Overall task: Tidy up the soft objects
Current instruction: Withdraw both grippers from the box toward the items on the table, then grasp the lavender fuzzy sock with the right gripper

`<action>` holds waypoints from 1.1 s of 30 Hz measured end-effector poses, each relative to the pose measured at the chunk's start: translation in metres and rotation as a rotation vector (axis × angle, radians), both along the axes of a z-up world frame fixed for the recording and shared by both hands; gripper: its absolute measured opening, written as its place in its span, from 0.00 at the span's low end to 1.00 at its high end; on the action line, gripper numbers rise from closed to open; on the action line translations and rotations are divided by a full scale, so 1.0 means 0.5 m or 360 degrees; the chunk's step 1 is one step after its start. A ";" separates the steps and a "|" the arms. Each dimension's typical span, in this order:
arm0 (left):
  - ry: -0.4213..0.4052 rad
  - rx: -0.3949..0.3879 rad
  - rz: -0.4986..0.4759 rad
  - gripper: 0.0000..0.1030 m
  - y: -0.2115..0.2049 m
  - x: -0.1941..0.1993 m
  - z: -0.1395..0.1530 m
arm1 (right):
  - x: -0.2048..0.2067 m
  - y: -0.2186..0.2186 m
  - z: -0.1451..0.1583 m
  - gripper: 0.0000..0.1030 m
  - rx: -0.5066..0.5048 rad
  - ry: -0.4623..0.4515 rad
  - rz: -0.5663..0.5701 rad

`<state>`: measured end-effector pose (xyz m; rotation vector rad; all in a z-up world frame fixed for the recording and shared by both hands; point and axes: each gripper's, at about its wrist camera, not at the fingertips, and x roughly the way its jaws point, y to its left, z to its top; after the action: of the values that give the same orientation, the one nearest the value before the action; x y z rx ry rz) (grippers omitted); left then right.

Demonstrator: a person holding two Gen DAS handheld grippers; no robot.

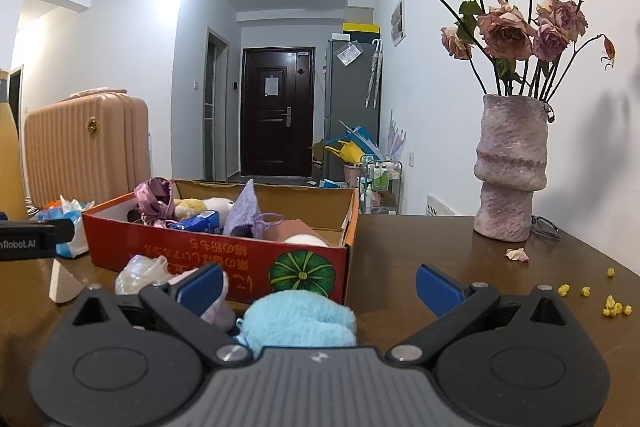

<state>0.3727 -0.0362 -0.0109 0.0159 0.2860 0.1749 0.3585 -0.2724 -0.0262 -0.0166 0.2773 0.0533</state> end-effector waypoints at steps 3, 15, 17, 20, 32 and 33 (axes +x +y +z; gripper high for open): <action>0.0004 0.0005 -0.0002 1.00 0.003 -0.014 -0.001 | -0.014 0.001 0.000 1.00 0.0000 0.0004 0.0002; 0.0014 0.0033 -0.0028 1.00 0.006 -0.059 -0.003 | -0.057 0.001 -0.002 1.00 0.0004 0.0010 0.0017; 0.0010 0.0038 -0.0028 1.00 0.007 -0.064 -0.002 | -0.060 0.006 -0.003 1.00 -0.0001 0.0011 0.0028; 0.0007 0.0035 -0.0028 1.00 0.012 -0.070 -0.002 | -0.060 0.018 -0.004 1.00 -0.0009 0.0018 0.0057; 0.0018 0.0012 -0.0032 1.00 0.028 -0.072 0.000 | -0.034 0.108 -0.010 1.00 -0.0012 0.0089 0.0210; 0.0019 0.0013 -0.0034 1.00 0.031 -0.072 0.000 | -0.028 0.118 -0.011 1.00 -0.0016 0.0104 0.0215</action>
<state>0.3365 -0.0206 -0.0111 0.0283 0.2972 0.1551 0.3446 -0.2131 -0.0317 -0.0439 0.3414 0.1868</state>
